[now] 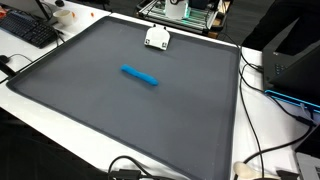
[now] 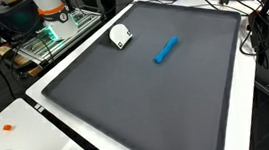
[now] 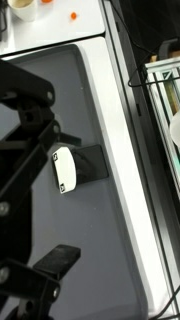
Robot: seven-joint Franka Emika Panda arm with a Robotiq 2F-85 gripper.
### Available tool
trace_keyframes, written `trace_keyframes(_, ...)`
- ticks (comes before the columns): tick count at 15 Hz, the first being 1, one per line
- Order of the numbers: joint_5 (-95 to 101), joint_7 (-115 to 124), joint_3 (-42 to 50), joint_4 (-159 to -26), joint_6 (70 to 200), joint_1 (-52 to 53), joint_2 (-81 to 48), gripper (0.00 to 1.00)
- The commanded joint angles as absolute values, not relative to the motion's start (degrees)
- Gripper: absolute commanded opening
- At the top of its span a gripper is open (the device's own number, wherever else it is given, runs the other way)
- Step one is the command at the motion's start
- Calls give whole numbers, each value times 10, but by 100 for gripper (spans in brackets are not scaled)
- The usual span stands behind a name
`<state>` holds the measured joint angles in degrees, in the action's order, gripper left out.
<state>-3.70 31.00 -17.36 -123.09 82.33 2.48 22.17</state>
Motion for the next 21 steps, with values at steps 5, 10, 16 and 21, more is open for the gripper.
trace_keyframes(5,-159,368,-93,-1378,955,1,238,100)
trace_keyframes(10,-231,426,-77,-1451,1068,-8,234,100)
trace_keyframes(16,-295,520,-80,-1532,1244,-6,215,100)
trace_keyframes(21,-281,557,-75,-1574,1336,-4,186,100)
